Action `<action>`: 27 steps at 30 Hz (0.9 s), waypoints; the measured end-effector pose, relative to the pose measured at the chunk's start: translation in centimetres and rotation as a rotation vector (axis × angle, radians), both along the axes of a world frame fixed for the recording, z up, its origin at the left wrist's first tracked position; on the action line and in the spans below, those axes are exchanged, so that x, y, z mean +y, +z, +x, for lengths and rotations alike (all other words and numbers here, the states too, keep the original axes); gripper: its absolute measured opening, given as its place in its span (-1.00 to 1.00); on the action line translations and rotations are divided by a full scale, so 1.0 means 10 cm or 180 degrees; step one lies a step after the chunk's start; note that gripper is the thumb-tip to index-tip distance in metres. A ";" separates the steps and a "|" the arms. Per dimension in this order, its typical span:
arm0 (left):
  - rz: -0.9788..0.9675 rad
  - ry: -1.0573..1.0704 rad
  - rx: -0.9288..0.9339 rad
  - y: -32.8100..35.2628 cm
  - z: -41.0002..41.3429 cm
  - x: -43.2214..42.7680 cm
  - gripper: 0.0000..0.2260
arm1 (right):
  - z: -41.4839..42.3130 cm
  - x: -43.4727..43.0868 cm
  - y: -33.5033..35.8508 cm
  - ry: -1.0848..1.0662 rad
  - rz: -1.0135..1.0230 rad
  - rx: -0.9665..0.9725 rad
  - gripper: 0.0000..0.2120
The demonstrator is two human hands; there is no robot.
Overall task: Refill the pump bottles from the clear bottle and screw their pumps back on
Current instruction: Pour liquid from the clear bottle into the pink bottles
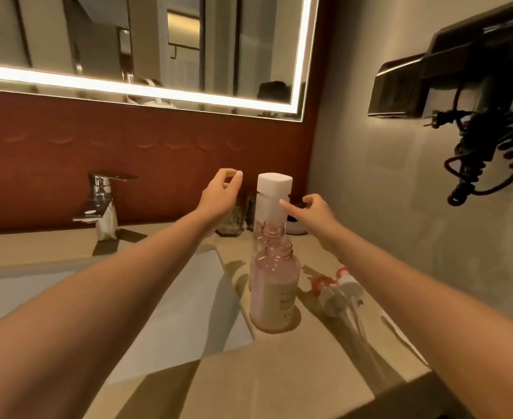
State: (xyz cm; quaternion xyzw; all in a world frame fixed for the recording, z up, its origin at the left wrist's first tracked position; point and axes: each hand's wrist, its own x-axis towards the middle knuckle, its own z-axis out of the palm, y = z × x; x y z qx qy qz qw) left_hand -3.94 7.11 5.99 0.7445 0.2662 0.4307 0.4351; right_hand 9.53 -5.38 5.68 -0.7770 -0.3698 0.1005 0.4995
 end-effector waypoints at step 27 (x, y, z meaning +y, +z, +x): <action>0.0763 -0.0672 -0.0408 0.75 0.46 0.12 -0.74 | 0.07 0.46 0.56 0.0242 0.1038 -0.0302 -0.50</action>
